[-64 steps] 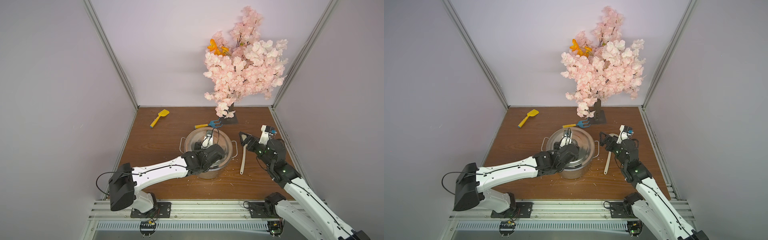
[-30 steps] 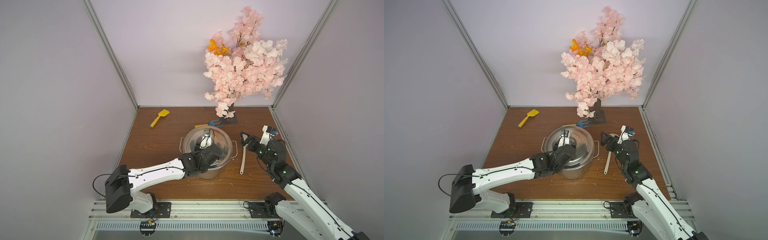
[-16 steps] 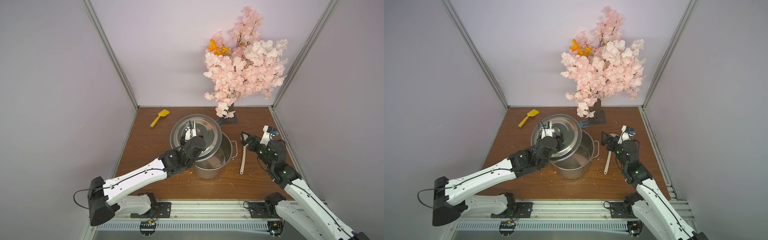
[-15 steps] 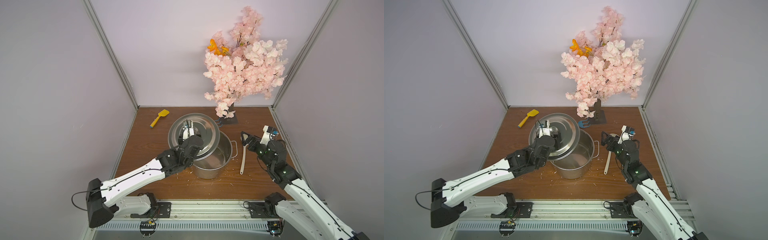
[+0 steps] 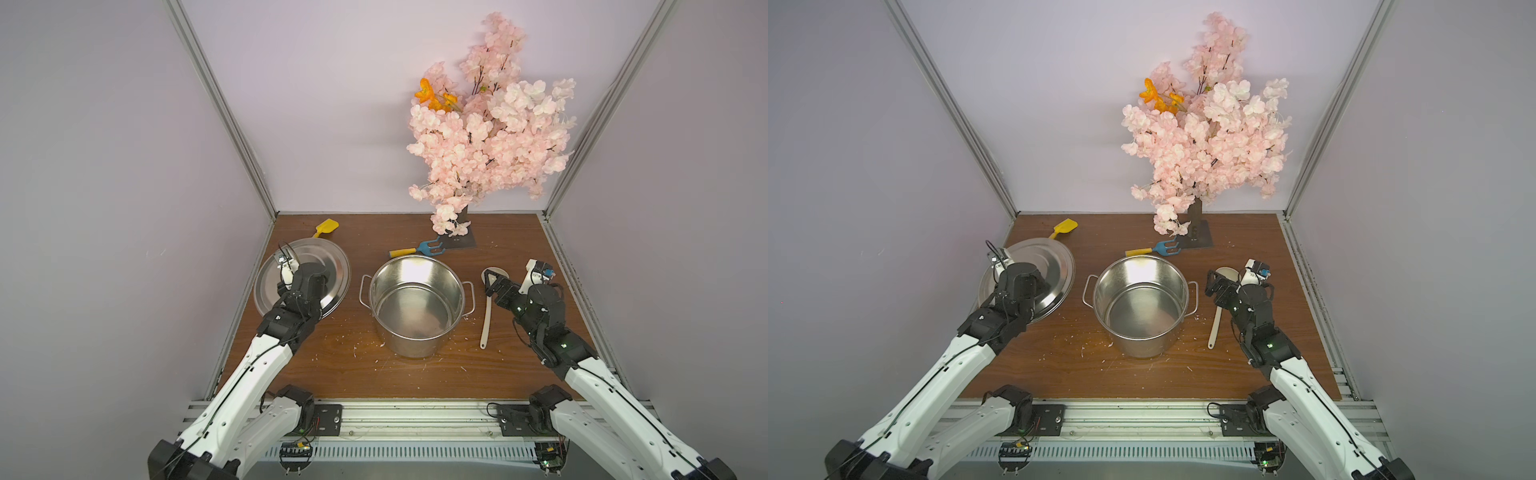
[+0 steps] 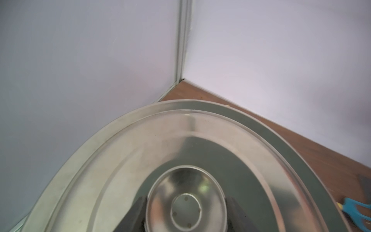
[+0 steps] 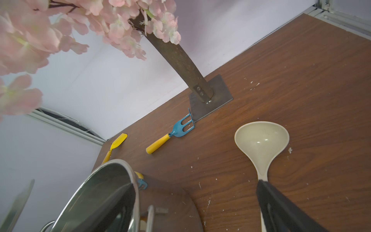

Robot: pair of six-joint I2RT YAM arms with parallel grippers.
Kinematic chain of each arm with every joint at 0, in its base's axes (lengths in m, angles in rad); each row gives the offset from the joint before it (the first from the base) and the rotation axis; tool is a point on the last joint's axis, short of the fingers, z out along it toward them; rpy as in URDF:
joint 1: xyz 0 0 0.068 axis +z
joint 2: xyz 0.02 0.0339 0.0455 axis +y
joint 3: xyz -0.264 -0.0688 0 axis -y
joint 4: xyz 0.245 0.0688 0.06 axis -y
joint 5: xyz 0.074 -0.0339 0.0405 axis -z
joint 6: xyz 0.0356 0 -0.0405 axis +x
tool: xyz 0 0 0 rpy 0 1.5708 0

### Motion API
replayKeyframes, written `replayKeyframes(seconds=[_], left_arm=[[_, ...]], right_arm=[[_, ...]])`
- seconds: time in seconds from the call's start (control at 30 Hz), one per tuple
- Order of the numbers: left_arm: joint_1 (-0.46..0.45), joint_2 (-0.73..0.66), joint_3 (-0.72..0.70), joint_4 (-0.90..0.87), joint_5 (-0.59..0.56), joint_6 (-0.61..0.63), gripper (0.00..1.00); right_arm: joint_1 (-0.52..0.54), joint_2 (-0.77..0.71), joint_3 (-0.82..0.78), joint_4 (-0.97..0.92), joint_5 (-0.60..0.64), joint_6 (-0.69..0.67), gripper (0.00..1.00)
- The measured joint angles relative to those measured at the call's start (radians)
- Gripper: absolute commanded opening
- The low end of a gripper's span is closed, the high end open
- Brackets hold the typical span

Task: Stir the soup with a spoon
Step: Place the lid at the center of the board.

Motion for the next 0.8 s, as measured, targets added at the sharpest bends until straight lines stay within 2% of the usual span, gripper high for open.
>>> replayKeyframes(seconds=[0.1, 0.33, 0.8], left_arm=[[0.074, 0.054, -0.059, 0.024, 0.039, -0.021, 0.53], [0.120, 0.257, -0.086, 0.148, 0.068, -0.031, 0.54], [0.231, 0.495, -0.117, 0.320, 0.140, -0.005, 0.60]], right_arm=[[0.000, 0.001, -0.023, -0.003, 0.013, 0.016, 0.98], [-0.002, 0.005, -0.060, -0.003, 0.035, 0.027, 0.98], [-0.005, 0.027, -0.143, -0.007, 0.033, 0.048, 0.96]])
